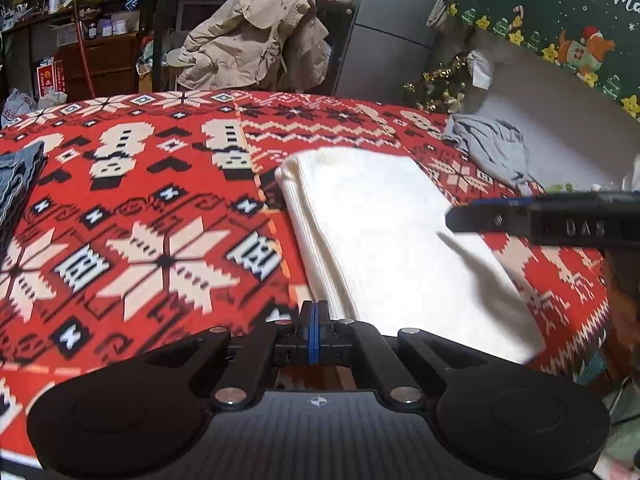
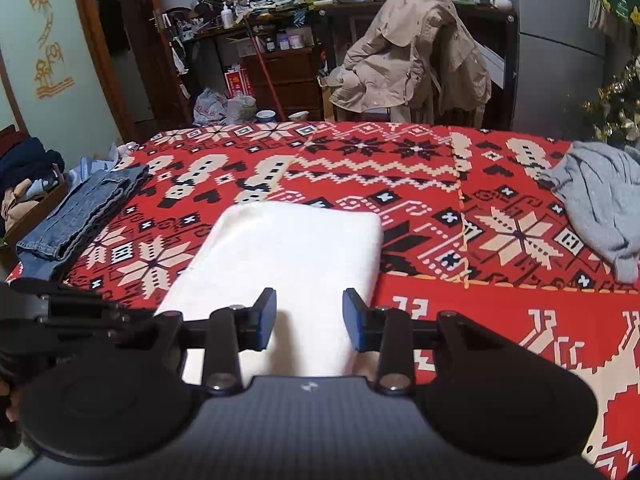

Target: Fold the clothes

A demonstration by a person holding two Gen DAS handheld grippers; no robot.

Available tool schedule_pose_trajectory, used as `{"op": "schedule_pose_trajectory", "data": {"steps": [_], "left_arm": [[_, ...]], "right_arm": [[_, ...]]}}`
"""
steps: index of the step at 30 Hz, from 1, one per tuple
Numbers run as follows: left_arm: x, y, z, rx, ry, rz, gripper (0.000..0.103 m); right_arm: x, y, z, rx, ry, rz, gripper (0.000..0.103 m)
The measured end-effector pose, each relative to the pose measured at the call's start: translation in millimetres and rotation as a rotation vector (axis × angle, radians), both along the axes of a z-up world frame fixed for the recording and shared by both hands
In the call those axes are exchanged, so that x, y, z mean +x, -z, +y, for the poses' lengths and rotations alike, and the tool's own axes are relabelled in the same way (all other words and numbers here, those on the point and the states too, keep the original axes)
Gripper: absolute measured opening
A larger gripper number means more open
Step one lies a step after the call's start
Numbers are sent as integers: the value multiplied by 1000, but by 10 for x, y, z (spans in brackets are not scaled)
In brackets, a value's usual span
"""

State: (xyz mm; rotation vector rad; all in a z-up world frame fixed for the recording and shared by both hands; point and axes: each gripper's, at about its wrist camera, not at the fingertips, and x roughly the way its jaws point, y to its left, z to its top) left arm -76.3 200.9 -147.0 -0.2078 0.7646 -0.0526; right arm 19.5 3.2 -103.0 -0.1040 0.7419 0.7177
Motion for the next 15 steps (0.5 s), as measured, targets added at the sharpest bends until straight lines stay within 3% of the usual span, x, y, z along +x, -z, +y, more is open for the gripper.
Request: {"op": "schedule_pose_trajectory", "data": {"steps": [15], "left_arm": [[-519,-10,-100,-21,36,34,0]], "right_arm": [[-94,-58,70,3,-26,-10,40]]}}
